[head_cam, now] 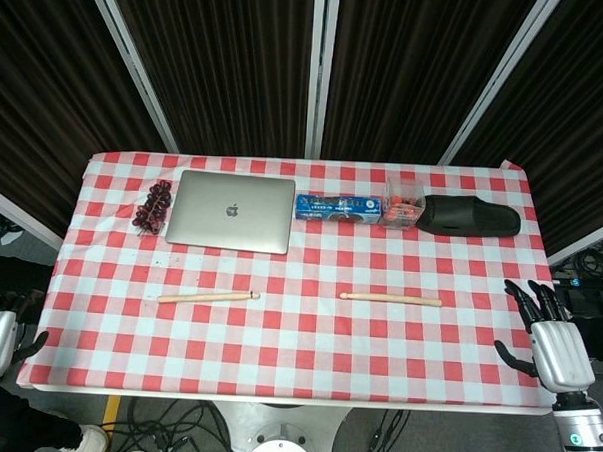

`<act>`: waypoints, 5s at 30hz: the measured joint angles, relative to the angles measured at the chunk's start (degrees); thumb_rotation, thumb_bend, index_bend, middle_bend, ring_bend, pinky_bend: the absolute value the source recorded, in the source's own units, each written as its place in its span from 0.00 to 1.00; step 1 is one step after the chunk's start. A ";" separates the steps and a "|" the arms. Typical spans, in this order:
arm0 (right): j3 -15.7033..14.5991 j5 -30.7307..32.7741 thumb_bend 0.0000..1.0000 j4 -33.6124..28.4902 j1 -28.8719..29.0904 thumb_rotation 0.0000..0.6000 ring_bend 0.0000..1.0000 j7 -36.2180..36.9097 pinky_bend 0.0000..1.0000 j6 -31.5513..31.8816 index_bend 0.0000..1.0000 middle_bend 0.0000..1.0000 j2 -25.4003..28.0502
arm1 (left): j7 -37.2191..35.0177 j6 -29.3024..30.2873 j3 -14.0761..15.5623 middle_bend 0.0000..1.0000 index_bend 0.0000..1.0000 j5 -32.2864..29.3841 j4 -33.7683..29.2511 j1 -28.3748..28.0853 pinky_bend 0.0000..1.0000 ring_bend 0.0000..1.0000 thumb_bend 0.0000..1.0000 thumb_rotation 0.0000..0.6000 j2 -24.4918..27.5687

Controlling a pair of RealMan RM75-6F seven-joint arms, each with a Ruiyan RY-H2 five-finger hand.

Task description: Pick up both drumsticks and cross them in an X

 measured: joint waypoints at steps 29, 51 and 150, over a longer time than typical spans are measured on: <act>6.86 12.27 0.15 21.51 19.35 1.00 0.18 -20.00 0.17 -26.02 0.46 0.46 -24.29 | -2.69 -0.02 -1.23 0.35 0.29 0.58 2.05 0.85 0.27 0.23 0.22 1.00 -1.38; 5.22 16.14 0.23 30.72 22.16 1.00 0.24 -21.33 0.17 -30.37 0.53 0.54 -30.42 | -3.53 -1.29 -1.74 0.35 0.29 0.54 2.97 0.46 0.27 0.23 0.22 1.00 -1.91; 6.11 22.12 0.67 7.72 23.78 1.00 0.31 -10.51 0.17 -31.17 0.62 0.61 -7.84 | 22.76 -23.72 -4.94 0.64 0.59 -20.35 8.10 -26.11 0.40 0.44 0.46 1.00 -25.43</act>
